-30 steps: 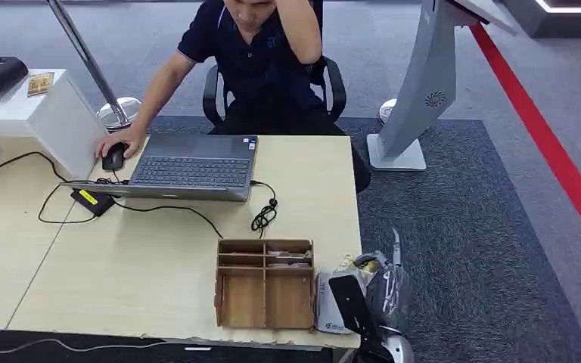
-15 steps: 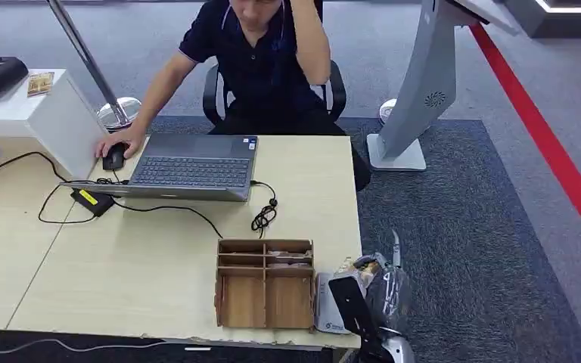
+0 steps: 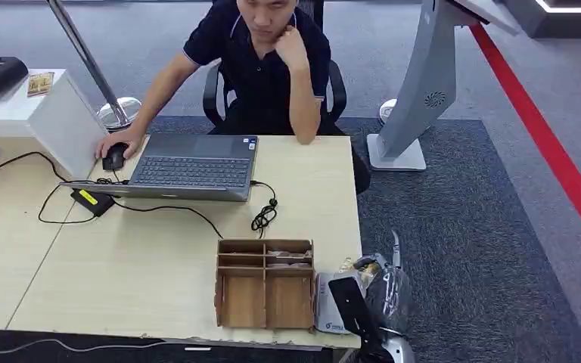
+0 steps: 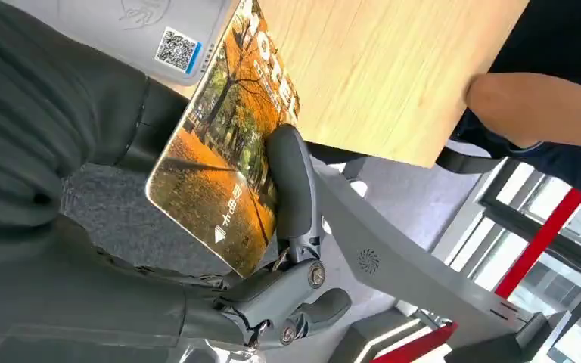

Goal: Pass the card to the sensor for recognition and then transmit it.

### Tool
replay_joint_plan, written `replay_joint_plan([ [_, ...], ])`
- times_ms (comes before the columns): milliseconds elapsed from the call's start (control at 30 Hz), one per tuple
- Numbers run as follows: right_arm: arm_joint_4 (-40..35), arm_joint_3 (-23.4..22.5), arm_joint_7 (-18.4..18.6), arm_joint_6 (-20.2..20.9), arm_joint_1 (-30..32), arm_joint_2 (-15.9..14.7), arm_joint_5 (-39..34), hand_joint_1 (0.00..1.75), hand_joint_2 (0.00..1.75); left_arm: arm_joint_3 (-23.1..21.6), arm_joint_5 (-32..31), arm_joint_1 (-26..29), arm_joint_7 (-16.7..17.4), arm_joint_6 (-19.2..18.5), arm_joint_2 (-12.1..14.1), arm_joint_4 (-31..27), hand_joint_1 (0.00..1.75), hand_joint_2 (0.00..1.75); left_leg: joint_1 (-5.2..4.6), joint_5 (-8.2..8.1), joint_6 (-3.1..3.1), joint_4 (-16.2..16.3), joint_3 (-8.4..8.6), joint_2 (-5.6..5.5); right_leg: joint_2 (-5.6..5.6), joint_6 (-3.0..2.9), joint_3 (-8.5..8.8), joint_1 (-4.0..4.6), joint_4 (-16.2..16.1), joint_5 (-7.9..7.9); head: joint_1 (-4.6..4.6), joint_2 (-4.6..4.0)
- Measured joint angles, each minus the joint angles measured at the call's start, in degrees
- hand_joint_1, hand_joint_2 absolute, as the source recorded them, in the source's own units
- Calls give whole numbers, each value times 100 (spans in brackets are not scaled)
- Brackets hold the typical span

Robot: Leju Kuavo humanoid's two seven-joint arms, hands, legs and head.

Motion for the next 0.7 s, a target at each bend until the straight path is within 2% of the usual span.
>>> replay_joint_plan([
  [700, 0, 0, 0, 0, 1, 0, 0, 175, 175, 0, 0, 0, 0, 0, 0, 0, 0, 0, 0, 0, 0, 0, 0, 0, 0, 0, 0, 0, 0, 0, -2, 0],
])
